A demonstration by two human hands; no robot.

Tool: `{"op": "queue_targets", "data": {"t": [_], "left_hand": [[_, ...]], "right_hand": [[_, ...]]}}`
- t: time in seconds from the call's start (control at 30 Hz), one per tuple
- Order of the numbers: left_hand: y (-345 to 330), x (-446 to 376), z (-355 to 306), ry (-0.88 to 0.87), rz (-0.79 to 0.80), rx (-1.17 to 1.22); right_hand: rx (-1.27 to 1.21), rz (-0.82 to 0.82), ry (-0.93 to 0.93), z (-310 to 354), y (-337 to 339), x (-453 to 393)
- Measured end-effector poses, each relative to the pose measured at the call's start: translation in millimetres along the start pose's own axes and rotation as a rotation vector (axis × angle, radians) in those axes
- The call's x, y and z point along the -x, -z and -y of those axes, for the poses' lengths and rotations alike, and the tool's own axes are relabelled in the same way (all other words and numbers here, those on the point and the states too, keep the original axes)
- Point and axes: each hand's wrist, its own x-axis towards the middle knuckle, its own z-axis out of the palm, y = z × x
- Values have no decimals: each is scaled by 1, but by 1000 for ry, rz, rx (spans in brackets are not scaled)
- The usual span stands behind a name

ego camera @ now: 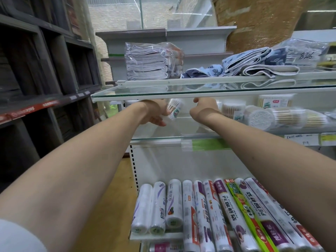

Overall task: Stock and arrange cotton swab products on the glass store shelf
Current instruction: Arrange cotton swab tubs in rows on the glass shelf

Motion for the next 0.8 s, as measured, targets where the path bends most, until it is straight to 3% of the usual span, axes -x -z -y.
{"op": "queue_targets", "data": {"t": [0.43, 0.57, 0.7, 0.8], "left_hand": [[-4, 16, 9, -89, -340, -12], [-12, 9, 4, -42, -450, -317], [-6, 2, 13, -157, -411, -217], [-1, -1, 18, -207, -458, -332]], "right_hand": [[28, 22, 39, 9, -2, 8], [16, 19, 27, 11, -1, 6], [-8, 30, 12, 10, -1, 4], [-12, 27, 13, 7, -1, 1]]}}
